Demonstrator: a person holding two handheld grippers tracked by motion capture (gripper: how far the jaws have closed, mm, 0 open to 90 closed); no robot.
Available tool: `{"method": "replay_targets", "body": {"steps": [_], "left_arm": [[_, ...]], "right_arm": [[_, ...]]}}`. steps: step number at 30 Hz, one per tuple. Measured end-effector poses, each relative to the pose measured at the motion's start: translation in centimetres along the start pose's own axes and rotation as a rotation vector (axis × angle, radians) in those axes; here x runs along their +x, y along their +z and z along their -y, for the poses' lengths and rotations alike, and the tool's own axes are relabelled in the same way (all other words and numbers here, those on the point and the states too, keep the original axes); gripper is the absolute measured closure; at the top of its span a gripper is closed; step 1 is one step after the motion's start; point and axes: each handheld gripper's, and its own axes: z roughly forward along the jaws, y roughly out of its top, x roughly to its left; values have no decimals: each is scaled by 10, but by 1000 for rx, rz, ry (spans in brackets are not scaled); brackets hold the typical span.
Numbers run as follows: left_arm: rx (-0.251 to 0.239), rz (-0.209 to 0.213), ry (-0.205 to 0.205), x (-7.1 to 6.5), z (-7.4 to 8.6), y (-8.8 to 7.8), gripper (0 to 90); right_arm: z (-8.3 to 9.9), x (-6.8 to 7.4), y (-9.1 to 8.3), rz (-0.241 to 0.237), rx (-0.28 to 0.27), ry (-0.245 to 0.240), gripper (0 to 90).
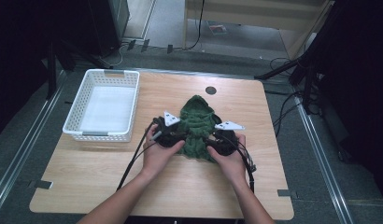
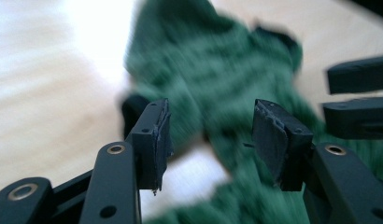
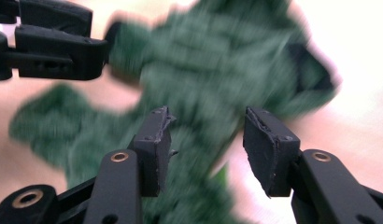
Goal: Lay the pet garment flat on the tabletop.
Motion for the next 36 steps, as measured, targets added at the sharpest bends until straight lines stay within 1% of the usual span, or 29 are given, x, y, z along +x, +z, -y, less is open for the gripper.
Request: {"method": "replay_targets", "body": {"steps": [1, 2, 3, 4, 5, 6, 8, 10, 12, 13, 14, 15, 16, 17, 18, 19, 20, 21, 23, 24, 26, 27, 28, 29, 31, 32, 34, 35, 36], "left_arm": [[27, 5, -1, -3, 4, 5, 490], [53, 18, -1, -5, 7, 9, 511], [73, 21, 3, -7, 9, 13, 530], [92, 21, 18, -8, 12, 16, 553], [101, 13, 43, -9, 14, 18, 604], [91, -8, 65, -9, 15, 18, 644], [94, -24, 76, -6, 15, 17, 751], [86, -50, 95, -3, 16, 16, 804], [79, -67, 86, 2, 18, 14, 833], [77, -68, 72, 5, 19, 12, 838], [70, -57, 49, 8, 20, 12, 839], [68, -45, 42, 10, 21, 11, 837], [65, -28, 47, 10, 20, 11, 826], [49, -14, 46, 9, 20, 10, 784], [38, -14, 41, 8, 20, 8, 705], [23, 0, 10, 9, 20, 4, 606], [-4, 29, -27, 13, 20, -2, 520], [-23, 50, -53, 17, 19, -9, 466], [-60, 83, -71, 25, 20, -23, 400], [-75, 93, -78, 29, 21, -30, 382], [-96, 101, -73, 36, 24, -42, 380], [-94, 98, -60, 39, 27, -46, 388], [-82, 85, -48, 41, 30, -48, 397], [-59, 67, -34, 42, 35, -49, 406], [2, 43, -12, 42, 44, -44, 464], [16, 33, -6, 42, 48, -42, 486], [35, 47, 16, 41, 54, -41, 587], [33, 51, 37, 39, 56, -41, 615], [32, 51, 62, 36, 57, -41, 677]], "right_arm": [[3, 0, 4, 5, 21, 9, 548], [6, 0, 8, 11, 37, 8, 582], [8, 0, 11, 11, 47, 19, 627], [9, 0, 13, 7, 55, 31, 670], [10, -1, 15, 12, 61, 31, 718], [11, -1, 15, 18, 61, 29, 759], [13, -2, 15, 35, 58, 12, 817], [13, -7, 14, 58, 60, 17, 847], [14, -15, 12, 81, 60, 34, 859], [15, -19, 11, 80, 55, 45, 861], [16, -22, 11, 67, 48, 63, 860], [17, -25, 11, 54, 41, 66, 857], [17, -24, 11, 51, 41, 59, 838], [17, -24, 11, 33, 33, 49, 774], [16, -22, 10, -3, 16, 48, 668], [15, -21, 8, -30, 2, 43, 586], [14, -20, 4, -51, -14, 47, 554], [13, -19, -3, -69, -38, 48, 540], [9, -20, -20, -81, -92, 52, 515], [8, -21, -29, -91, -114, 56, 506], [10, -25, -46, -117, -141, 65, 490], [14, -26, -52, -120, -136, 57, 488], [19, -26, -55, -117, -113, 55, 479], [26, -27, -57, -108, -92, 48, 476], [41, -26, -56, -88, -42, 34, 477], [47, -26, -54, -74, -15, 28, 481], [58, -26, -47, -46, 39, 10, 522], [61, -26, -45, -21, 44, -4, 570], [65, -26, -43, 6, 32, -31, 622]]}}
